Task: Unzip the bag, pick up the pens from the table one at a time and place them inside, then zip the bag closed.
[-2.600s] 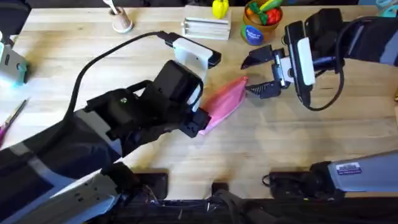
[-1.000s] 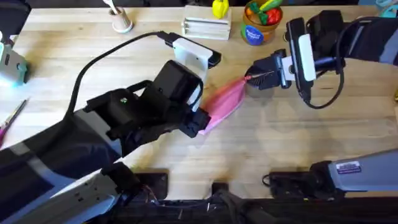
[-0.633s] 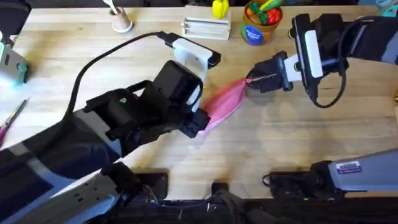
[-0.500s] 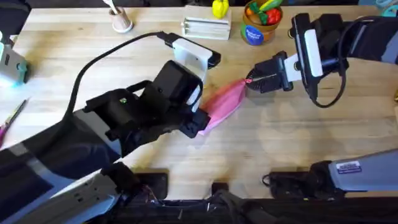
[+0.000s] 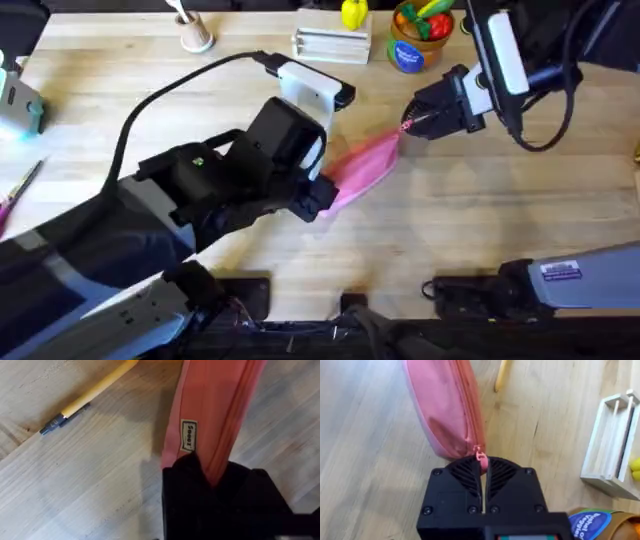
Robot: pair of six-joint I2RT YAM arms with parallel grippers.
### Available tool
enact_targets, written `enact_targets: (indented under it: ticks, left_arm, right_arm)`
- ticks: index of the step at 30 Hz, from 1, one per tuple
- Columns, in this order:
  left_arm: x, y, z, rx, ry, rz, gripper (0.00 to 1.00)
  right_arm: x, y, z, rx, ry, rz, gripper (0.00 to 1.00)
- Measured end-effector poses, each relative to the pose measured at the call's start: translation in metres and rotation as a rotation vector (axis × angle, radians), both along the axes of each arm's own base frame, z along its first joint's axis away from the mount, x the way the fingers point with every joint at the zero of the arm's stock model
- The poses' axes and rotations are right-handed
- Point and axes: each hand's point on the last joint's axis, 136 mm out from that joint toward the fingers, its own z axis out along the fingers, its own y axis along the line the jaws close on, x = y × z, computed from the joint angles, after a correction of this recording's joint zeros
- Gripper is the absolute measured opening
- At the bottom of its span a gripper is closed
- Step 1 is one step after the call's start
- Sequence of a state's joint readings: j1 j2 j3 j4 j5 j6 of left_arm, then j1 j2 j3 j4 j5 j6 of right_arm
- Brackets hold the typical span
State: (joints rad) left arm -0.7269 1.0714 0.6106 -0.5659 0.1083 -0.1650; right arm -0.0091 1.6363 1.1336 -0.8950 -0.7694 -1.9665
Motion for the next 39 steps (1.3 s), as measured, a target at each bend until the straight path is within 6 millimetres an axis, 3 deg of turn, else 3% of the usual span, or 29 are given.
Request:
enact_targets:
  ticks: [12, 28, 39]
  left_arm:
    - [0.0, 0.0, 0.0, 0.002, 0.001, 0.0, 0.044]
    - [0.0, 0.0, 0.0, 0.001, 0.002, 0.0, 0.044]
    - [0.0, 0.0, 0.0, 0.001, 0.001, 0.0, 0.044]
  right_arm:
    - [-0.014, 0.04, 0.016, -0.034, 0.025, 0.108, 0.034]
    - [-0.07, 0.115, 0.02, -0.048, 0.121, 0.291, 0.034]
    - [-0.086, 0.13, 0.02, -0.056, 0.139, 0.337, 0.034]
